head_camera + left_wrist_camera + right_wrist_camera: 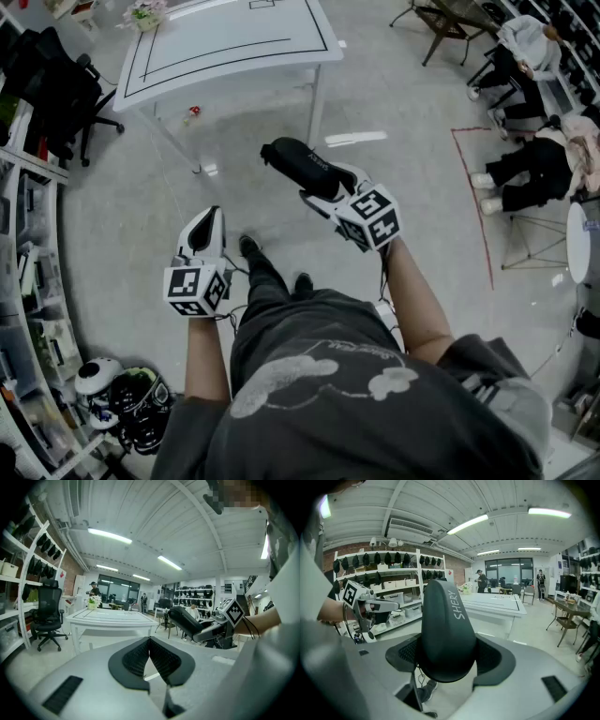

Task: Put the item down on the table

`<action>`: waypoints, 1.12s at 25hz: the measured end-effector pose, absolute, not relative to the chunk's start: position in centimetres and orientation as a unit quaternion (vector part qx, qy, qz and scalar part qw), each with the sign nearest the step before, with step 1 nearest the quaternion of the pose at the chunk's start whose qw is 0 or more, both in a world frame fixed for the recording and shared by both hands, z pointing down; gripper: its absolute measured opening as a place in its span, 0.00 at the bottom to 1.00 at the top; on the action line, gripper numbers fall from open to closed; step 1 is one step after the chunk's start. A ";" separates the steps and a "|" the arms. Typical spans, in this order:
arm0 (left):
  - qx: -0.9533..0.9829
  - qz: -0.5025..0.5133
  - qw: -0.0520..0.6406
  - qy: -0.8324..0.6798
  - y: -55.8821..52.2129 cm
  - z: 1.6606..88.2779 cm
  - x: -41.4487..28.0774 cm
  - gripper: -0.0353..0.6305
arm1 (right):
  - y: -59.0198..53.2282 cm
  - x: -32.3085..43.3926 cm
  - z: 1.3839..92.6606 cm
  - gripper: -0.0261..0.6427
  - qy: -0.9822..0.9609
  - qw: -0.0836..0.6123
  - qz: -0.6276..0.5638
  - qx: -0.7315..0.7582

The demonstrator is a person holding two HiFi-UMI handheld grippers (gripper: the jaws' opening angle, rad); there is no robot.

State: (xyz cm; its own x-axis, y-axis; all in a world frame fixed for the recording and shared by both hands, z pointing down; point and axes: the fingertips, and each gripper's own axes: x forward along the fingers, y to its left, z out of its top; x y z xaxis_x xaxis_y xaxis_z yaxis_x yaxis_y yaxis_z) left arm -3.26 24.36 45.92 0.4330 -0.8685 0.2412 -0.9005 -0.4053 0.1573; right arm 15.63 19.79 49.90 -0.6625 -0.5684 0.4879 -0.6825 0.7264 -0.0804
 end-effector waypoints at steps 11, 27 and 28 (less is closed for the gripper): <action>0.839 0.062 0.128 -0.526 24.3 45.4 -3.2 0.06 | 19.6 15.9 49.7 0.52 -0.900 0.226 0.127 0.351; 0.846 0.056 0.131 -0.515 13.4 45.3 -7.8 0.06 | 9.6 11.4 49.4 0.52 -0.902 0.228 0.137 0.339; 0.847 0.055 0.129 -0.512 12.2 45.2 -8.2 0.06 | 8.4 11.1 49.2 0.52 -0.902 0.228 0.137 0.341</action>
State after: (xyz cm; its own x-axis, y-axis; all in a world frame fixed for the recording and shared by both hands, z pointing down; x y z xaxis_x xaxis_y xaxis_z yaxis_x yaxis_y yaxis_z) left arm -8.23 12.21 45.18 0.4694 -0.8539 0.2248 -0.8821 -0.4420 0.1628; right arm 11.06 8.38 49.16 -0.6637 -0.5525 0.5043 -0.6774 0.7299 -0.0919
